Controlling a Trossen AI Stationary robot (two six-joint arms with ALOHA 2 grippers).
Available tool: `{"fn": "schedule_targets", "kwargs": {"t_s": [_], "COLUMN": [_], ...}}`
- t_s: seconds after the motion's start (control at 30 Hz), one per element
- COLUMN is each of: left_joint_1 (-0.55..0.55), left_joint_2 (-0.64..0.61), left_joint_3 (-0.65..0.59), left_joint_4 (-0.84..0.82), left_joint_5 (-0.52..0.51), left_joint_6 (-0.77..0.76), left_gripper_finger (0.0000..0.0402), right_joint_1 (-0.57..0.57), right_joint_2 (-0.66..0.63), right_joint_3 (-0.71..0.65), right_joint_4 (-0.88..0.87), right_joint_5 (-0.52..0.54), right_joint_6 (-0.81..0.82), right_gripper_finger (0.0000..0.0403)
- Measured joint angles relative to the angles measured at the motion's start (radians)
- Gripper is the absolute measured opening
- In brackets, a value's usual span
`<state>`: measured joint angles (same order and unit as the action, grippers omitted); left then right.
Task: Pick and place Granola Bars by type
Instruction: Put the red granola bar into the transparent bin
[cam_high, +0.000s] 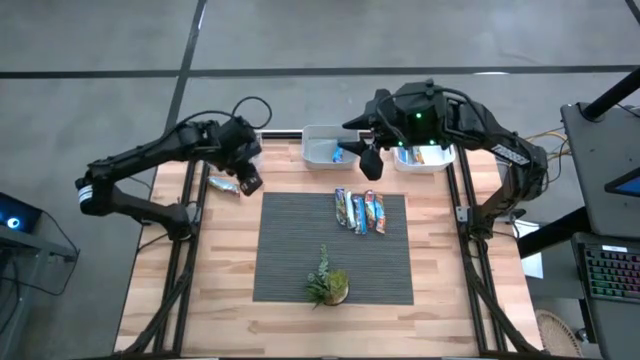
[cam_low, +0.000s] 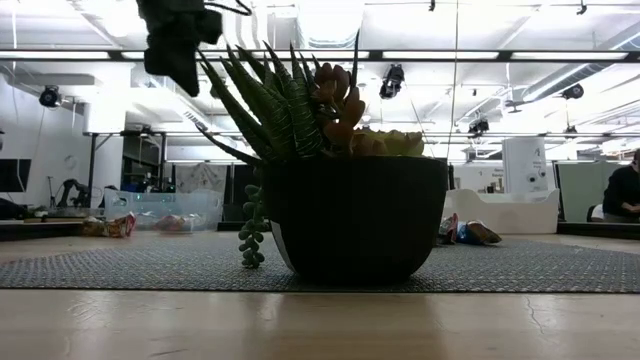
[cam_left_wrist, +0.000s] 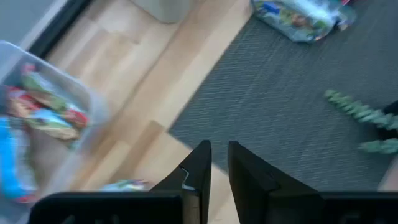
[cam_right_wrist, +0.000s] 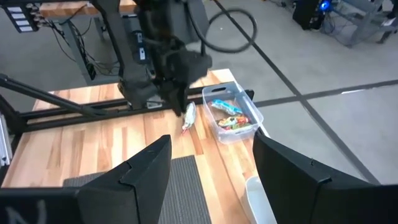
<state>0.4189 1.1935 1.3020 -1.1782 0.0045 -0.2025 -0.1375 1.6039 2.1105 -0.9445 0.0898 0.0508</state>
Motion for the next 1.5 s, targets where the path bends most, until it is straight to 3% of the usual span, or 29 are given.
{"fn": "schedule_targets", "kwargs": {"t_s": [0.3, 0.63, 1.07, 1.3, 1.5], "left_joint_1": [-0.009, -0.008, -0.008, -0.008, -0.008], "left_joint_2": [-0.092, -0.083, -0.081, -0.081, -0.081], "left_joint_3": [-0.138, -0.240, -0.413, -0.487, -0.522], "left_joint_4": [-0.044, -0.042, -0.045, 0.041, 0.128], "left_joint_5": [-0.043, -0.062, -0.319, -0.301, -0.311], "left_joint_6": [0.222, 0.211, 0.549, 0.584, 0.751], "left_gripper_finger": [0.0021, 0.0021, 0.0021, 0.0021, 0.0021], "right_joint_1": [0.000, 0.000, -0.001, -0.001, -0.001], "right_joint_2": [0.000, 0.000, 0.000, 0.000, 0.001], "right_joint_3": [-0.010, -0.010, -0.010, -0.010, -0.010], "right_joint_4": [0.002, 0.007, 0.007, 0.007, 0.007], "right_joint_5": [0.000, 0.000, 0.025, 0.061, 0.100], "right_joint_6": [0.002, 0.021, 0.055, 0.078, 0.081], "right_gripper_finger": [0.0219, 0.0219, 0.0219, 0.0219, 0.0219]}}
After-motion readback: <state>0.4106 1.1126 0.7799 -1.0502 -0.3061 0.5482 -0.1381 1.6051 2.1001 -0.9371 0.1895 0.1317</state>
